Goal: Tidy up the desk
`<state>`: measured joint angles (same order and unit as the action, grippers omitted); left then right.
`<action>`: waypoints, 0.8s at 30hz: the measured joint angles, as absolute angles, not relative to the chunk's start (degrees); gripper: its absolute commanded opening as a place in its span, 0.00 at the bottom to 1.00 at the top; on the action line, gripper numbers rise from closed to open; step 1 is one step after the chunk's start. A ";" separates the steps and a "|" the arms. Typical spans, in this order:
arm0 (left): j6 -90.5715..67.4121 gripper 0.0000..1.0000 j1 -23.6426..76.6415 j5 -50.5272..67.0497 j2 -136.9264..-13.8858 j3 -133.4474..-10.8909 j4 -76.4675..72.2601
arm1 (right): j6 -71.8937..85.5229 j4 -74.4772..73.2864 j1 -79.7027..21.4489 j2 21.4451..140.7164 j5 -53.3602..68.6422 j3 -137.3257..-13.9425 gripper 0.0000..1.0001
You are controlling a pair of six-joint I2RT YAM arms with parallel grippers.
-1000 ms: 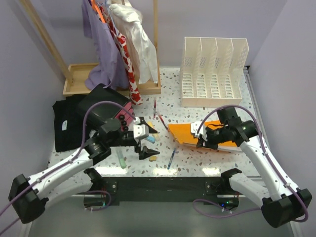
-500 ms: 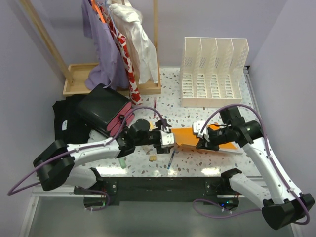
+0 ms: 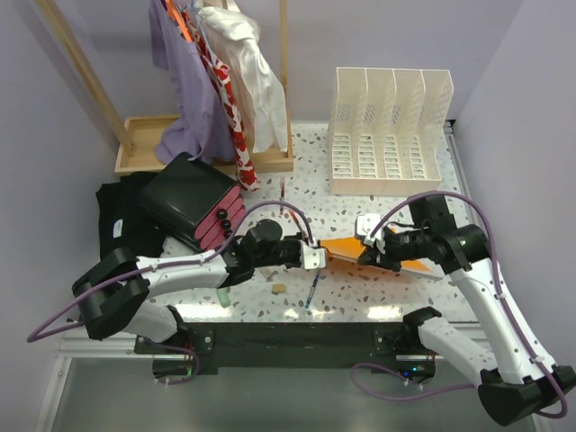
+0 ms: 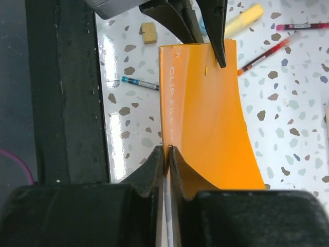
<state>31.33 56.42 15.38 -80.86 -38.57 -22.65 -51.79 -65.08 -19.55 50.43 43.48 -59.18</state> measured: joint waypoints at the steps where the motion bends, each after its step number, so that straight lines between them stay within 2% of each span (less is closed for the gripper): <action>1: 31.22 0.00 56.42 15.25 -80.44 -38.57 -22.46 | -50.72 -64.66 -19.59 50.09 42.98 -59.18 0.52; 4: 31.00 0.00 56.40 15.16 -78.78 -39.29 -22.37 | -48.58 -64.60 -19.81 49.43 39.97 -59.24 0.69; 8: 29.71 0.00 56.38 15.51 -78.11 -43.18 -20.51 | -47.64 -65.36 -19.84 49.80 36.42 -60.60 0.77; 20: 24.49 0.00 56.40 18.83 -78.74 -51.48 -11.64 | -49.87 -70.63 -19.90 57.25 29.41 -72.31 0.74; 24: 23.33 0.00 56.40 18.83 -78.91 -53.78 -8.69 | -50.57 -72.16 -20.69 59.18 27.44 -74.70 0.67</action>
